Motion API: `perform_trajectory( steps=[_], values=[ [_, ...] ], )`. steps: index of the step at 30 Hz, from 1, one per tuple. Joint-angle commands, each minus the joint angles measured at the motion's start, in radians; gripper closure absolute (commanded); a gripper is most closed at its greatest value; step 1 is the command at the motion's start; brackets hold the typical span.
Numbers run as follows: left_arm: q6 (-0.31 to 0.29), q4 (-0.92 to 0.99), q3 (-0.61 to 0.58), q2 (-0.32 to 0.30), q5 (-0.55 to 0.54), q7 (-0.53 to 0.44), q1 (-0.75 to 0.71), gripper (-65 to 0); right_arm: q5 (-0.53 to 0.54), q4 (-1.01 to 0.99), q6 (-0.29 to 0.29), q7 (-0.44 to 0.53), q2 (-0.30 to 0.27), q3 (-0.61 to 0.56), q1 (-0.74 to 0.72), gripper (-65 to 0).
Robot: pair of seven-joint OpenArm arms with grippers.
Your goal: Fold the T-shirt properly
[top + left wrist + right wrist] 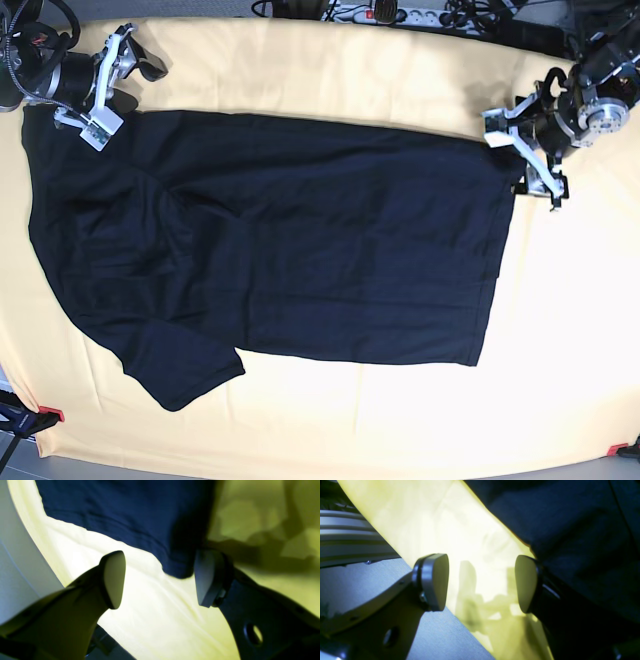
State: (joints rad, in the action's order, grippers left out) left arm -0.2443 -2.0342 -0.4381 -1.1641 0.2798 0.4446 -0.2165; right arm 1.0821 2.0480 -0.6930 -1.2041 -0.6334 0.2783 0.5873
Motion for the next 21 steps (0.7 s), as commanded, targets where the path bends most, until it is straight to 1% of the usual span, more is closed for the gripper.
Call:
perform_trajectory(
  steps=[1, 3, 5, 10, 11, 13, 15, 21],
  values=[
    [0.010, -0.009, 0.009, -0.013, -0.012, -0.005, 0.019, -42.8, 0.018, 0.014, -0.005, 0.015, -0.015, 0.011, 0.000, -41.8],
    [-0.004, -0.009, 0.009, -0.001, -0.027, -0.016, 0.038, -42.8, 0.018, 0.014, -0.005, 0.015, -0.015, 0.011, 0.000, -41.8],
    [-0.035, -0.006, 0.009, 0.008, -0.027, -0.028, 0.051, -42.8, 0.018, 0.014, -0.005, 0.015, -0.015, 0.011, 0.000, -41.8],
    [-0.042, -0.006, 0.009, 0.011, -0.028, -0.030, 0.051, -42.8, 0.018, 0.014, -0.005, 0.015, -0.015, 0.011, 0.000, -41.8],
    [-0.065, -0.006, 0.009, 0.011, -0.031, -0.029, 0.051, -42.8, 0.018, 0.014, -0.005, 0.015, -0.015, 0.011, 0.000, -41.8],
    [-0.140, -0.005, 0.009, 0.011, -0.047, -0.026, 0.050, -42.8, 0.018, 0.014, -0.005, 0.015, -0.015, 0.011, 0.000, -41.8],
    [-0.186, -0.005, 0.009, 0.011, -0.061, -0.026, 0.050, -42.8, 0.018, 0.014, -0.005, 0.015, -0.015, 0.011, 0.000, -41.8],
    [-0.182, -0.005, 0.009, 0.011, -0.055, -0.026, 0.051, -42.8, 0.018, 0.014, -0.005, 0.014, -0.015, 0.011, 0.000, -41.8]
  ],
)
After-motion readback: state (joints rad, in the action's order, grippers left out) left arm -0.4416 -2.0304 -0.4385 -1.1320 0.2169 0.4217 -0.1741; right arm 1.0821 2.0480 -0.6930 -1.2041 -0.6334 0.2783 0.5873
